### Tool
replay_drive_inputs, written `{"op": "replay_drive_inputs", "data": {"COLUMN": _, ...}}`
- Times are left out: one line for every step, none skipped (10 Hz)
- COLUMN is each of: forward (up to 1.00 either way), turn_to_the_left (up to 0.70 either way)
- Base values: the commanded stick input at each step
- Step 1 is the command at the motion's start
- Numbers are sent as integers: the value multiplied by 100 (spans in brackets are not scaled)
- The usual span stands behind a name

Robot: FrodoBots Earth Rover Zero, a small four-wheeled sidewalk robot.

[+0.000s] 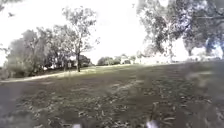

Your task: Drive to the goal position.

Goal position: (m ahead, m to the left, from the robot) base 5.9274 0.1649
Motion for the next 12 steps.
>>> {"op": "replay_drive_inputs", "data": {"forward": 70, "turn_to_the_left": 0}}
{"op": "replay_drive_inputs", "data": {"forward": 70, "turn_to_the_left": 0}}
{"op": "replay_drive_inputs", "data": {"forward": 70, "turn_to_the_left": 0}}
{"op": "replay_drive_inputs", "data": {"forward": 70, "turn_to_the_left": 0}}
{"op": "replay_drive_inputs", "data": {"forward": 70, "turn_to_the_left": 0}}
{"op": "replay_drive_inputs", "data": {"forward": 70, "turn_to_the_left": 0}}
{"op": "replay_drive_inputs", "data": {"forward": 70, "turn_to_the_left": 0}}
{"op": "replay_drive_inputs", "data": {"forward": 70, "turn_to_the_left": 0}}
{"op": "replay_drive_inputs", "data": {"forward": 70, "turn_to_the_left": 0}}
{"op": "replay_drive_inputs", "data": {"forward": 70, "turn_to_the_left": 0}}
{"op": "replay_drive_inputs", "data": {"forward": 70, "turn_to_the_left": 0}}
{"op": "replay_drive_inputs", "data": {"forward": 70, "turn_to_the_left": 0}}
